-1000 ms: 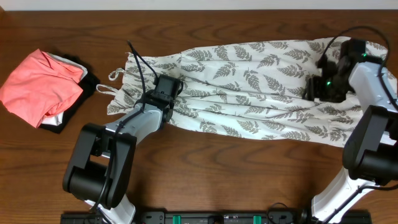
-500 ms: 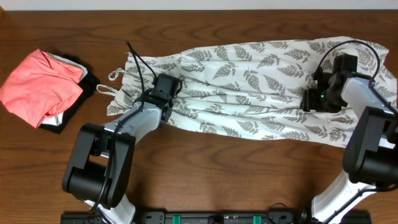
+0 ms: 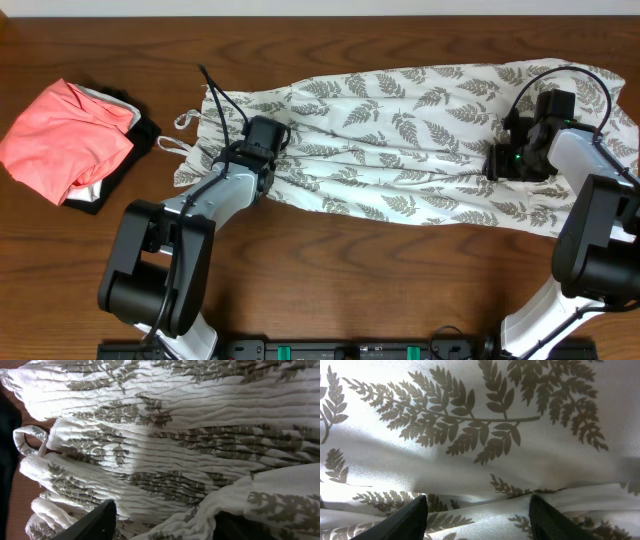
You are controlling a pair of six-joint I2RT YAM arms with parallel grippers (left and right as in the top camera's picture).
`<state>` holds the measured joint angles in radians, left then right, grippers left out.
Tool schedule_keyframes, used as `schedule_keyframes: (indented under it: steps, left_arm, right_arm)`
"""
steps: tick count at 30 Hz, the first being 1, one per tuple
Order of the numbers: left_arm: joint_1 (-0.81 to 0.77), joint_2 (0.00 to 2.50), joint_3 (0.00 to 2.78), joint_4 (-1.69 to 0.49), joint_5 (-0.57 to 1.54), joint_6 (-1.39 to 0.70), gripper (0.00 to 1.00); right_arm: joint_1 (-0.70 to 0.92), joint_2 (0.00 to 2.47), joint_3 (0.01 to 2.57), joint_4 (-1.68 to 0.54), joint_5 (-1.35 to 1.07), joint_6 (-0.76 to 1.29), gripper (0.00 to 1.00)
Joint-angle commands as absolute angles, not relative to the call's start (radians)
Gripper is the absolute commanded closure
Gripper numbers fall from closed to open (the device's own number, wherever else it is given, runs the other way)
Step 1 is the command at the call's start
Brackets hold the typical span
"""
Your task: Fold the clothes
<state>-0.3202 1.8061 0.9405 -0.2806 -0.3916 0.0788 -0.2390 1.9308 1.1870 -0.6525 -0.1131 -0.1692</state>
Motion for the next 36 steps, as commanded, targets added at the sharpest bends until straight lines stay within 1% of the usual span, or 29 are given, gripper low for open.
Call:
schedule_keyframes:
  steps: [1,9,14,17,23,31,35,36]
  left_arm:
    - [-0.326,1.869,0.888,-0.311,-0.273,0.089,0.37]
    - [-0.326,1.869,0.888,-0.245,-0.274,0.089,0.37]
    - [-0.326,1.869,0.888,-0.254,-0.273,0.089,0.37]
    - [-0.326,1.869,0.888,-0.298,-0.273,0.083,0.37]
    - [-0.326,1.869,0.888,-0.414,-0.273,-0.008,0.37]
    - [-0.326,1.869,0.888,-0.538,-0.271,-0.138,0.38]
    - [-0.326,1.869,0.888,-0.602,-0.204,-0.144,0.38]
    - [-0.326,1.869,0.888,-0.611,-0.192,-0.144,0.38]
  right_arm:
    - [-0.242,1.977,1.142,-0.665,-0.105,-0.17,0.36]
    - [-0.242,1.977,1.142,-0.665,-0.105,-0.17,0.36]
    - [-0.242,1.977,1.142,-0.665,-0.105,-0.17,0.36]
    - [-0.242,1.977,1.142,-0.665,-0.104,-0.17,0.36]
    - [-0.242,1.977,1.142,-0.671,-0.101,-0.17,0.36]
    - [-0.242,1.977,1.142,-0.72,-0.102,-0.169,0.4]
    - [-0.242,1.977,1.142,-0.752,-0.101,-0.142,0.4]
    - [-0.242,1.977,1.142,-0.762,-0.101,-0.118,0.42]
